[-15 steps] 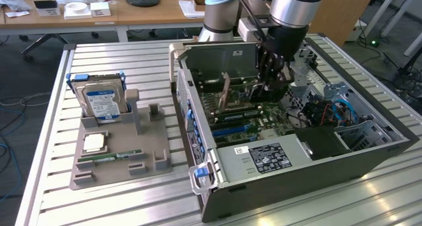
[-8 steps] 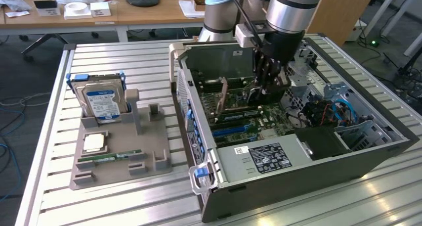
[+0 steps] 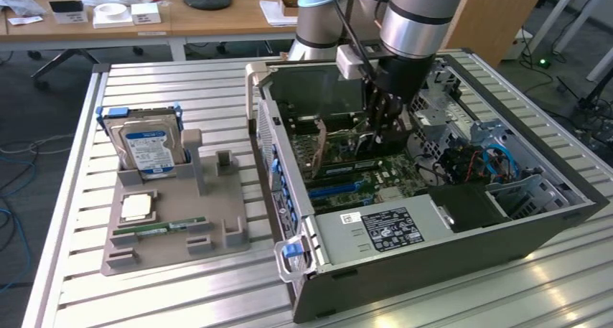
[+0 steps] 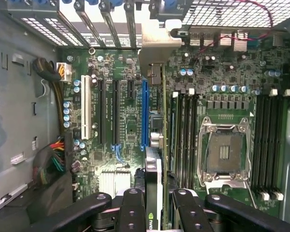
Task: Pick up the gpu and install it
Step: 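Insert the gpu into the slot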
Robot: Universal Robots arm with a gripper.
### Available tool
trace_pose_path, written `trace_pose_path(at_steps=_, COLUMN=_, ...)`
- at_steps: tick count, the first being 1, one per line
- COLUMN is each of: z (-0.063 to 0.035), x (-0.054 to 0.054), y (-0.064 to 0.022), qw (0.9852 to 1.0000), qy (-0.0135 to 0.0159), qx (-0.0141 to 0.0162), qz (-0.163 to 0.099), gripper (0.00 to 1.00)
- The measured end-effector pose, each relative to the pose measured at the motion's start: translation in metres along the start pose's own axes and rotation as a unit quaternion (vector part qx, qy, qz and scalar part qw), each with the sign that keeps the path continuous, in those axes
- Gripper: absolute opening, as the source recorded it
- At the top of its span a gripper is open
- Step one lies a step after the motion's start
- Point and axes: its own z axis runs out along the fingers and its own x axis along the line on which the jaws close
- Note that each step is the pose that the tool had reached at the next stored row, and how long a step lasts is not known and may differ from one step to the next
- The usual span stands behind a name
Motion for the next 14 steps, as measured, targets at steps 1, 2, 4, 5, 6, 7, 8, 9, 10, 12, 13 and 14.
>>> trace_pose_path(at_steps=1, z=0.0014, x=0.0, y=0.0005, qw=1.0, qy=0.0, qx=0.0001, qz=-0.001, gripper=0.27)
trace_pose_path(at_steps=2, z=0.0027, x=0.0001, y=0.001, qw=1.0, qy=0.0, qx=0.0002, qz=-0.002, gripper=0.27)
trace_pose_path(at_steps=4, z=0.0045, x=0.0002, y=0.0014, qw=1.0, qy=-0.0001, qx=0.0002, qz=-0.004, gripper=0.27)
trace_pose_path(at_steps=5, z=0.0045, x=0.0002, y=0.0014, qw=1.0, qy=0.0001, qx=0.0002, qz=-0.004, gripper=0.27)
trace_pose_path(at_steps=6, z=0.0045, x=0.0002, y=0.0015, qw=1.0, qy=0.0001, qx=0.0001, qz=-0.004, gripper=0.27)
trace_pose_path(at_steps=7, z=0.0045, x=0.0002, y=0.0015, qw=1.0, qy=0.0001, qx=0.0001, qz=-0.004, gripper=0.27)
trace_pose_path(at_steps=8, z=0.0046, x=0.0002, y=0.0016, qw=1.0, qy=0.0, qx=0.0002, qz=-0.004, gripper=0.27)
trace_pose_path(at_steps=9, z=0.005, x=0.0002, y=0.0016, qw=1.0, qy=-0.0001, qx=0.0002, qz=-0.004, gripper=0.27)
trace_pose_path(at_steps=10, z=0.0059, x=0.0002, y=0.0018, qw=1.0, qy=-0.0002, qx=0.0002, qz=-0.004, gripper=0.27)
trace_pose_path(at_steps=12, z=0.0082, x=0.0002, y=0.0024, qw=1.0, qy=0.0, qx=0.0002, qz=-0.004, gripper=0.27)
trace_pose_path(at_steps=13, z=0.0096, x=0.0003, y=0.0026, qw=1.0, qy=-0.0001, qx=0.0002, qz=-0.004, gripper=0.27)
trace_pose_path(at_steps=14, z=0.0111, x=0.0003, y=0.003, qw=1.0, qy=-0.0001, qx=0.0002, qz=-0.004, gripper=0.27)
